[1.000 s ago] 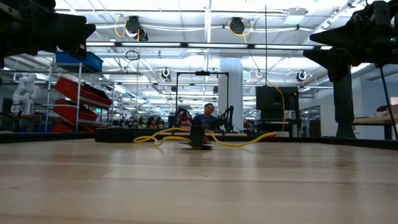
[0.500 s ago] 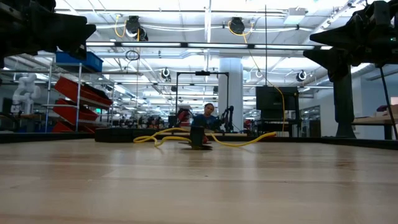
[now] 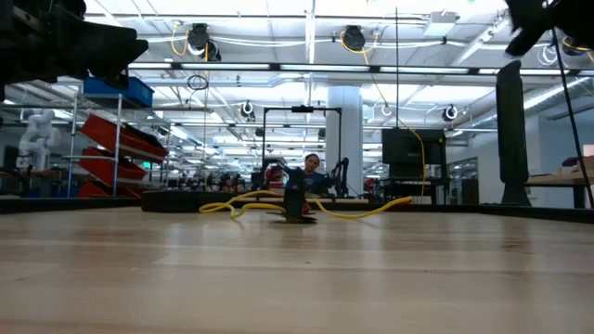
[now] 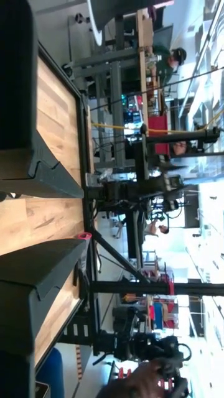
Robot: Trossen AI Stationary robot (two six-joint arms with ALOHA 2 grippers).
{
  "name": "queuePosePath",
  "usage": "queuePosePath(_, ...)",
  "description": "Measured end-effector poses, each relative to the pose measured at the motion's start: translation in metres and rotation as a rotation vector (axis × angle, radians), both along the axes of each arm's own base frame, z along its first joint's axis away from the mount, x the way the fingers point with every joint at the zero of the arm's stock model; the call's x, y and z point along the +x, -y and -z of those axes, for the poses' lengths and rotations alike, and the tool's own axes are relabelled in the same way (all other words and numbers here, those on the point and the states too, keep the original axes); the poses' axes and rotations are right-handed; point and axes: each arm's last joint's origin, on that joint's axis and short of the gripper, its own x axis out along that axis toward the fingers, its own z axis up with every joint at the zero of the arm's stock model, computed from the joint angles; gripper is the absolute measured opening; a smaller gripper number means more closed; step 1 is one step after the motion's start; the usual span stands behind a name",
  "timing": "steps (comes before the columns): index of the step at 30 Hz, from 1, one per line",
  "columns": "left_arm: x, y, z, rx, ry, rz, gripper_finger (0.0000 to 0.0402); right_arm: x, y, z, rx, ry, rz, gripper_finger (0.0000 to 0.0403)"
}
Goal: Coil cords
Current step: Coil the yellow wire onto the black spool
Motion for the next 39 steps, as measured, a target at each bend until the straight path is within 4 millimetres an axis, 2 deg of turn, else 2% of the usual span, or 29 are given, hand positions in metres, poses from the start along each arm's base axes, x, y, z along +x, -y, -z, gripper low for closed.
queuePosePath(2,0.000,0.000,0.000,0.000,0.000,0.000,0.0123,-0.010,-0.002,-0.018,-0.042,0.072,0.039,0.0231)
queuePosePath(5,0.000,0.000,0.000,0.000,-0.001,0.000,0.0123,-0.017,-0.003,-0.047,-0.086,0.063,0.091,0.0231)
queuePosePath(9,0.000,0.000,0.000,0.000,-0.001,0.000,0.0123,-0.006,-0.002,-0.085,-0.129,-0.069,0.089,0.0231)
queuePosePath(13,0.000,0.000,0.000,0.000,0.005,0.000,0.0123,0.026,0.002,-0.114,-0.123,-0.389,0.068,0.0231)
queuePosePath(16,0.000,0.000,0.000,0.000,0.004,0.001,0.0123,0.053,0.006,-0.120,-0.109,-0.743,0.057,0.0231)
queuePosePath(19,0.000,0.000,0.000,0.000,0.004,0.001,0.0123,0.074,0.010,-0.108,-0.065,-1.100,0.019,0.0231)
queuePosePath(22,0.000,0.000,0.000,0.000,0.004,0.001,0.0123,0.089,0.012,-0.085,0.034,-1.354,-0.025,0.0231)
queuePosePath(27,0.000,0.000,0.000,0.000,0.003,0.001,0.0123,0.105,0.010,-0.050,0.180,-1.505,-0.071,0.0231)
queuePosePath(30,0.000,0.000,0.000,0.000,0.001,0.001,0.0123,0.116,0.005,-0.027,0.202,-1.475,-0.108,0.0231)
queuePosePath(33,0.000,0.000,0.000,0.000,0.001,0.001,0.0123,0.127,-0.001,-0.001,0.184,-1.373,-0.144,0.0231)
queuePosePath(39,0.000,0.000,0.000,0.000,0.001,0.002,0.0123,0.142,-0.005,0.034,0.100,-0.939,-0.174,0.0231)
